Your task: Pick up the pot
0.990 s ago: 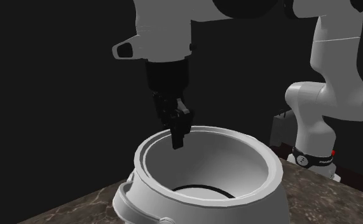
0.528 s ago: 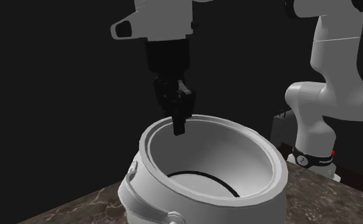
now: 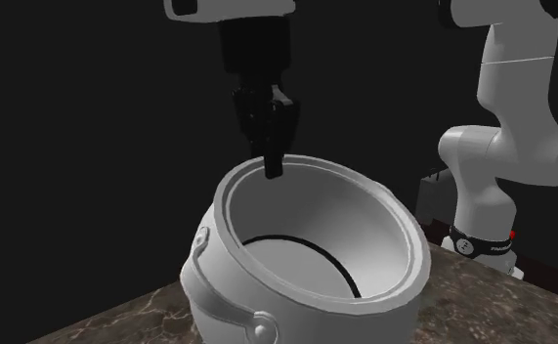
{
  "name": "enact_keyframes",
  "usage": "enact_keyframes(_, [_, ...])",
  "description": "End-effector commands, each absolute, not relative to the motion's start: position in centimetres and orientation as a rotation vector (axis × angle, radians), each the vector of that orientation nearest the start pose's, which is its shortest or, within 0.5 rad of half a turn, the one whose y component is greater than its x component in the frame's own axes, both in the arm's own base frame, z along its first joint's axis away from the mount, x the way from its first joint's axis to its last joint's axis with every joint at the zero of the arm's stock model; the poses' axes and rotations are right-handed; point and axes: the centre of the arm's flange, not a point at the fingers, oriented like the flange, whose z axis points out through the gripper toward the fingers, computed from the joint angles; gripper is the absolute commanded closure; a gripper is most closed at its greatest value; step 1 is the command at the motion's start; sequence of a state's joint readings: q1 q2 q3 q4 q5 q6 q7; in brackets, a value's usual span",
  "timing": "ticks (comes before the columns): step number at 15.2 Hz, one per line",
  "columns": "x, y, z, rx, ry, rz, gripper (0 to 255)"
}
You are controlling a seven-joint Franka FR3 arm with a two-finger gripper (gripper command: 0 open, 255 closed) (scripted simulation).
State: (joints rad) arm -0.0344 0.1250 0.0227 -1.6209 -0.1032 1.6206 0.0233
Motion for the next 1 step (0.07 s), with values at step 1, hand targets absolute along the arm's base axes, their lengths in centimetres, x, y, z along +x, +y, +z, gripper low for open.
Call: enact_keyframes(1, [58.68,-1.85,54.20,-3.237,0.039,0.187,255])
